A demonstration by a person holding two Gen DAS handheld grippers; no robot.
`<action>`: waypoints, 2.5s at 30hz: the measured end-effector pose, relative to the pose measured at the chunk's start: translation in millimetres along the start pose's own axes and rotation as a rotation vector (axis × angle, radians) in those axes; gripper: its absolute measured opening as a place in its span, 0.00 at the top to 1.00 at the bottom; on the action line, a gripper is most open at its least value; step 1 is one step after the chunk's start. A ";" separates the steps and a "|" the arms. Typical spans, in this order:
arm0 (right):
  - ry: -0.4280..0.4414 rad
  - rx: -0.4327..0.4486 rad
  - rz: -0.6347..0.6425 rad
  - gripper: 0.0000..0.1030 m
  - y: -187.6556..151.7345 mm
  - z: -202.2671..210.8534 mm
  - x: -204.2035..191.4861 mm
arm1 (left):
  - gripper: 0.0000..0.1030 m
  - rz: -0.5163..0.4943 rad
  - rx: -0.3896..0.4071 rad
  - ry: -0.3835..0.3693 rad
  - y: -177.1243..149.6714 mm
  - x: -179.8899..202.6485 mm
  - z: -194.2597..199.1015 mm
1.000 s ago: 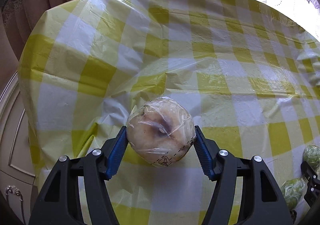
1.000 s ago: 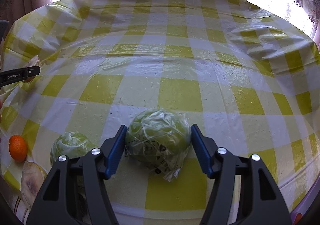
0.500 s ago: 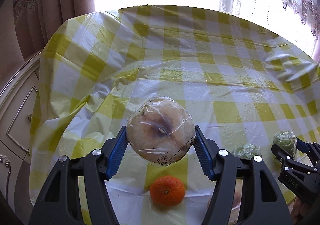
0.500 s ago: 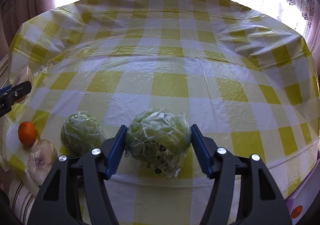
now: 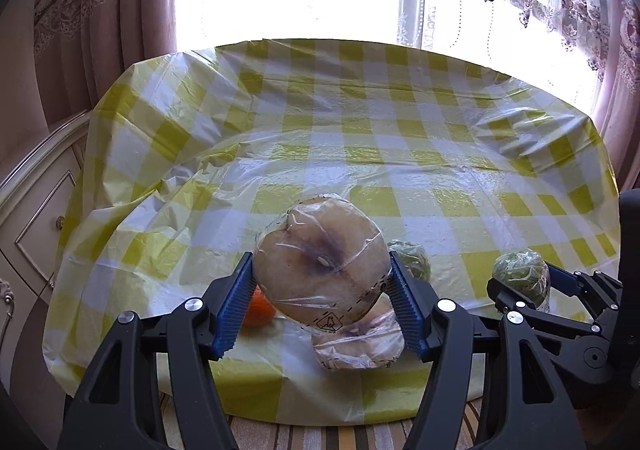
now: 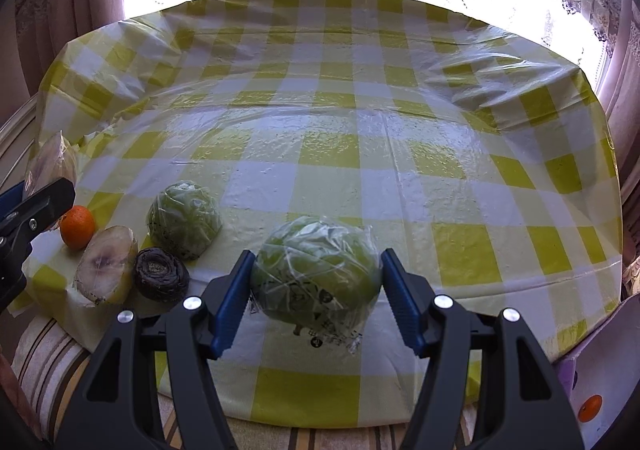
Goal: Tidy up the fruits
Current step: 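Carry the wrapped cabbage in the right tool into the white box while the left tool holds the fruit half, then open the right tool to drop the cabbage while the left tool drops the wrapped fruit half into the box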
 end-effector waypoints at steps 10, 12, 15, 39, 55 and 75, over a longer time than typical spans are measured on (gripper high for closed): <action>-0.011 0.012 -0.008 0.38 -19.3 27.1 17.8 | 0.40 0.005 0.044 -0.097 -6.4 46.5 27.3; -0.018 0.013 -0.012 0.38 -24.3 32.5 24.5 | 0.40 0.010 0.047 -0.130 -8.7 55.9 29.8; -0.031 0.011 -0.020 0.38 -32.5 39.4 35.8 | 0.40 0.008 0.043 -0.157 -14.0 69.3 32.8; -0.105 0.008 -0.120 0.38 -73.9 88.5 148.5 | 0.40 -0.167 0.055 -0.296 -29.2 185.6 54.5; -0.250 0.011 -0.298 0.38 -89.2 108.8 275.4 | 0.40 -0.382 0.075 -0.443 -23.7 296.7 64.9; -0.432 -0.002 -0.367 0.38 -107.2 134.3 376.6 | 0.40 -0.657 0.064 -0.667 -39.4 413.6 81.5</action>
Point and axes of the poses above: each gripper's, at about its wrist camera, not at the fingertips, and z roughly against the way its jaws point, x to its right, y to its top, the point moved 8 cm from there along -z, roughly the way its jaws point, and after that the axes turned 15 degrees about -z, right-handed, at the moved point
